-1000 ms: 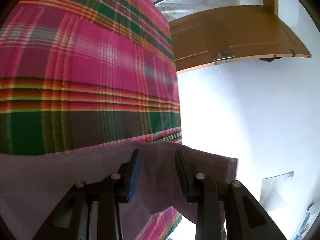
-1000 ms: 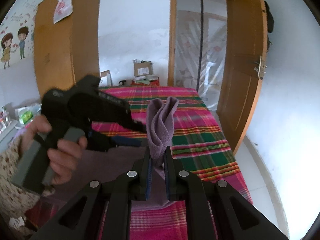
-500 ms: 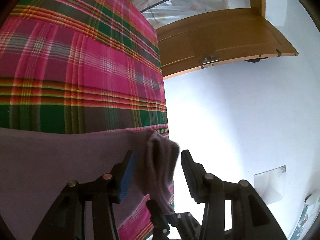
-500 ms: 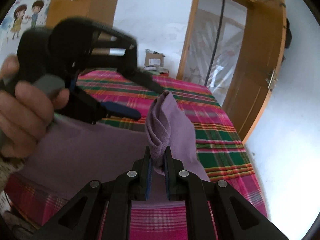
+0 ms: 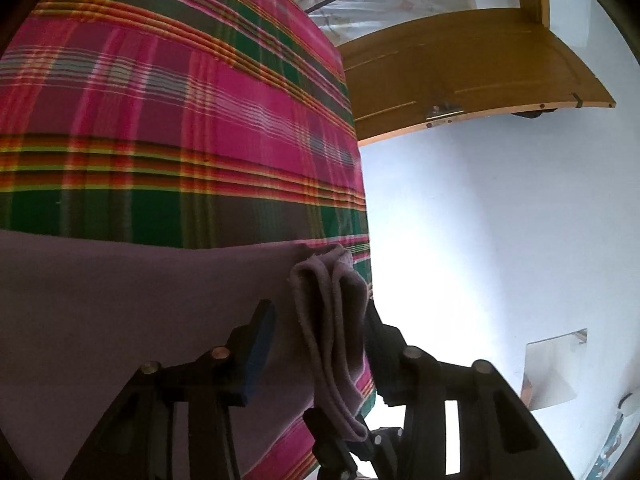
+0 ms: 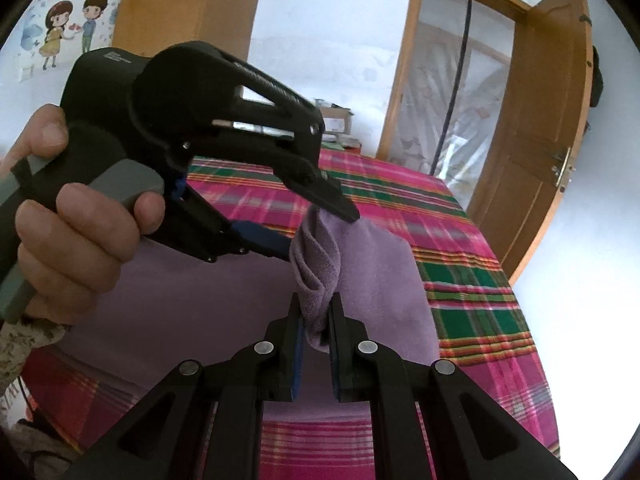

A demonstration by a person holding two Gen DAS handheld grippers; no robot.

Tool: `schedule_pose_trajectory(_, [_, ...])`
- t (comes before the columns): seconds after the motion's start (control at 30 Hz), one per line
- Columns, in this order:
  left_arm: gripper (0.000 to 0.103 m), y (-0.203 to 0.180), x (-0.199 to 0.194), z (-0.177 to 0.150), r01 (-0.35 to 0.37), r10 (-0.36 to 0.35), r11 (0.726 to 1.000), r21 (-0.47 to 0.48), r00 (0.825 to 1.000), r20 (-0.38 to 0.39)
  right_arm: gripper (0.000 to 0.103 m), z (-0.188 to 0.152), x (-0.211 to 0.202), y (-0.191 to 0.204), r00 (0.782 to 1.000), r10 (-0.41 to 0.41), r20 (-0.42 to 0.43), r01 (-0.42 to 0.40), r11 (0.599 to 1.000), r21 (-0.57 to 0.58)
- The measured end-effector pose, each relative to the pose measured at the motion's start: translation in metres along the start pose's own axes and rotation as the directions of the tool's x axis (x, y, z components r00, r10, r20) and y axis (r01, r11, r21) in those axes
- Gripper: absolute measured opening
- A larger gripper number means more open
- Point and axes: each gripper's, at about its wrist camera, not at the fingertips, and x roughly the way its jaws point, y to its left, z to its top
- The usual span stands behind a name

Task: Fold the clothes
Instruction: 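Grasp the lifted fleece with the left gripper while the right gripper holds it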

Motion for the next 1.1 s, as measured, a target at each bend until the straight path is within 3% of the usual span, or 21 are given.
schedule_pose_trajectory(0.17, [0.026, 0.003, -0.025, -0.007, -0.025, 0.025, 1.000, -0.008, 0.998, 0.049, 0.011, 0.003, -0.002, 0.015, 0.999, 0.034, 0.011, -0.034, 0.999, -0.021])
schedule_pose_trajectory(0.4, [0.019, 0.012, -0.049, -0.010, -0.047, 0.048, 0.999, -0.008, 0.995, 0.089, 0.011, 0.010, -0.008, 0.039, 0.996, 0.081, 0.028, -0.080, 0.996, -0.044])
schedule_pose_trajectory(0.67, [0.018, 0.033, -0.070, -0.010, -0.058, 0.061, 0.998, -0.033, 0.992, 0.113, 0.011, 0.014, -0.006, 0.064, 0.992, 0.128, 0.019, -0.127, 0.989, -0.070])
schedule_pose_trajectory(1.1, [0.018, 0.074, -0.076, -0.012, -0.169, 0.178, 0.981, -0.096, 0.979, 0.102, 0.011, 0.006, 0.012, 0.087, 0.982, 0.183, -0.037, -0.186, 0.979, -0.088])
